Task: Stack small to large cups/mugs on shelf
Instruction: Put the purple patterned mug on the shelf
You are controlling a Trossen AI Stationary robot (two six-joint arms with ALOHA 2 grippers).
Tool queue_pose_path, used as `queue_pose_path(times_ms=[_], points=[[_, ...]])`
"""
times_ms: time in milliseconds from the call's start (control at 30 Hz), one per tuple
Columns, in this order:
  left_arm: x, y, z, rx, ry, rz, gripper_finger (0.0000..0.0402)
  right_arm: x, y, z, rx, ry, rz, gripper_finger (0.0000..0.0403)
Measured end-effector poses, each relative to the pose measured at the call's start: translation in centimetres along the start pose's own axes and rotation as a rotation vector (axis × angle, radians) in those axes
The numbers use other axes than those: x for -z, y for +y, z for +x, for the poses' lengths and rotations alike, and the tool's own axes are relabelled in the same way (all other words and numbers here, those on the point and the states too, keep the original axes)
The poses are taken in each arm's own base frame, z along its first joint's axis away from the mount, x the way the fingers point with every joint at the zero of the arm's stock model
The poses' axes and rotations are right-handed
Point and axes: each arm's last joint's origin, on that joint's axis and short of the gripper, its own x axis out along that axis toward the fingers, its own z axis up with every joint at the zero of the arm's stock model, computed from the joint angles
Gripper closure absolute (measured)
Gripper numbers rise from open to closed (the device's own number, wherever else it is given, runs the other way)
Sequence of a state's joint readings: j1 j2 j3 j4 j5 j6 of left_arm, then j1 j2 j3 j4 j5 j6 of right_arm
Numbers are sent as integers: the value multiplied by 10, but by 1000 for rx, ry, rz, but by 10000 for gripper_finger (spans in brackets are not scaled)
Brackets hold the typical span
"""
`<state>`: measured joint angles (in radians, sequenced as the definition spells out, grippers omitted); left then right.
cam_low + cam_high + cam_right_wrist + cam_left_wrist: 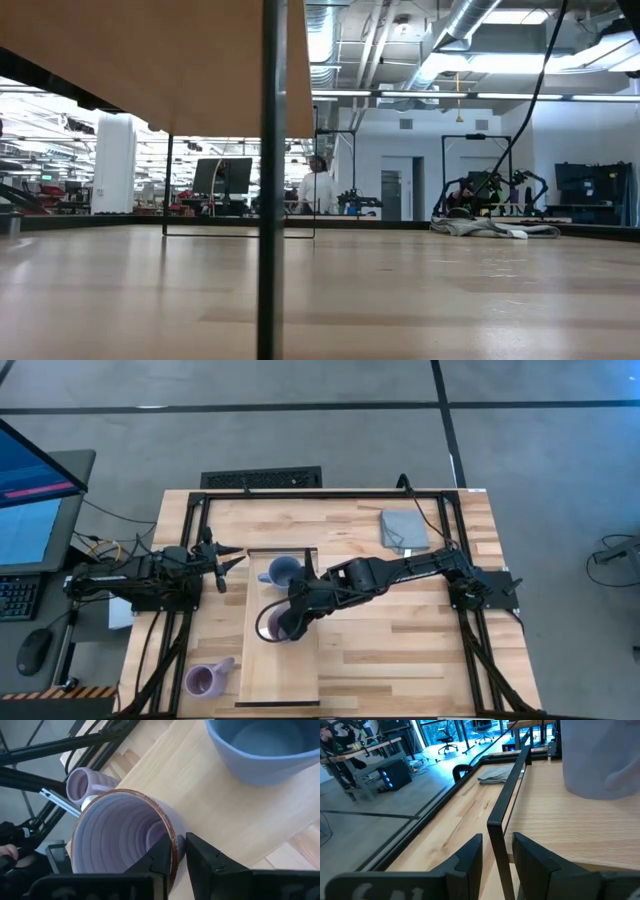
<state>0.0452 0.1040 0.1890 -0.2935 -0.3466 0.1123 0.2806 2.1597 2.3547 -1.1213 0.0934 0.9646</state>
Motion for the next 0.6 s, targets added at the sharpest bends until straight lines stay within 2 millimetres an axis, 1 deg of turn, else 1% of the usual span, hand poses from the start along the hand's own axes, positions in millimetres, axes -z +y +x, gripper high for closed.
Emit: queue_pose_path(times_ms=[167, 600], points=[[0, 0, 0, 0, 0, 0, 303, 0, 0, 0, -5, 6, 3, 330], [0, 0, 0, 0, 0, 0, 303, 0, 0, 0, -7, 7, 6, 294]])
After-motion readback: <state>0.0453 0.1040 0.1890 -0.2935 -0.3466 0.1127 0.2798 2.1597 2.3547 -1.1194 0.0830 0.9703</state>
